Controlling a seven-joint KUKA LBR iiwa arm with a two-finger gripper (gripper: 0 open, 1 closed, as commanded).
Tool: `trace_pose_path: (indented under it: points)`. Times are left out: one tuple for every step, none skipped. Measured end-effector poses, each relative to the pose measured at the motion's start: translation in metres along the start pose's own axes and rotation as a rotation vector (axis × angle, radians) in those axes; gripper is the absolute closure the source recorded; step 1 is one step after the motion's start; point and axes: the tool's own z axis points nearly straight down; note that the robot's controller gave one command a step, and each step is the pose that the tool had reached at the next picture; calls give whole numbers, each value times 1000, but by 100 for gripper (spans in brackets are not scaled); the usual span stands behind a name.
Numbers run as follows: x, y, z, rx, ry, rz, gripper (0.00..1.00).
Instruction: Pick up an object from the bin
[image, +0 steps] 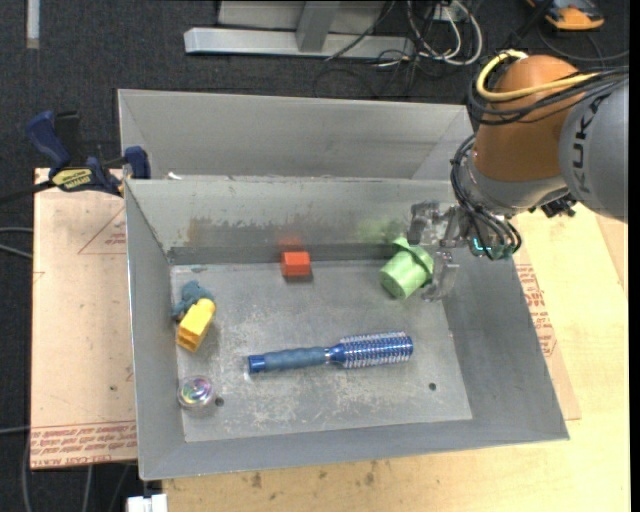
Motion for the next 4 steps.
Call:
trace_pose_path:
  points:
    - [-16,-31,118,-1,-3,50,0]
    - [-6,-51,82,2,-11,-88,0]
    - [-8,-59,82,1,-11,-92,0]
    - [-8,-65,113,0,-9,-72,0]
